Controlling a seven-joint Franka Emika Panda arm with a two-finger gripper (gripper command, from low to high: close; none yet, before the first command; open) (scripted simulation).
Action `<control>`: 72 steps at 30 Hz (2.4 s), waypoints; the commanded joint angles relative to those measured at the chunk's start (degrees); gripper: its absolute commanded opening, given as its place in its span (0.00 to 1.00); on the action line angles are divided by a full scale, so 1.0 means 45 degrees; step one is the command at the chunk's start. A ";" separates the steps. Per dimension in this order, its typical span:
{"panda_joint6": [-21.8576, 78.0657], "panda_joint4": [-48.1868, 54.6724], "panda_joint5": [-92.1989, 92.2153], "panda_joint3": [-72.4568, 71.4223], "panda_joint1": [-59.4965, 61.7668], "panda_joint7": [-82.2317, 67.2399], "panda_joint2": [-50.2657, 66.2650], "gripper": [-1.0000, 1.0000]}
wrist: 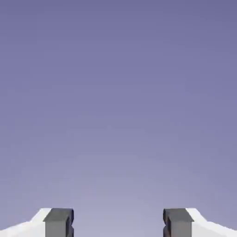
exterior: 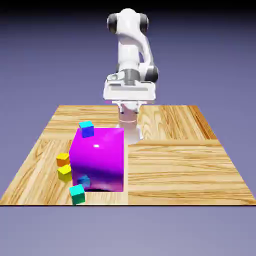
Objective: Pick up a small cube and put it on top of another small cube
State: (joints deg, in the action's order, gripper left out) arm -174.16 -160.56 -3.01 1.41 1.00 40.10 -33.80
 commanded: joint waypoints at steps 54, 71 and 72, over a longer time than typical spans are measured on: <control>1.5837 0.0572 2.6797 0.1264 1.5875 0.1036 1.2831 0.50; 1.5088 0.0565 2.4131 0.3269 1.3682 0.3082 1.0007 0.00; 1.4919 0.0518 2.3698 0.3561 1.3302 0.3478 0.9546 0.00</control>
State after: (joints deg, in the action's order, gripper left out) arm -107.04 -158.23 103.80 17.43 60.87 55.70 9.16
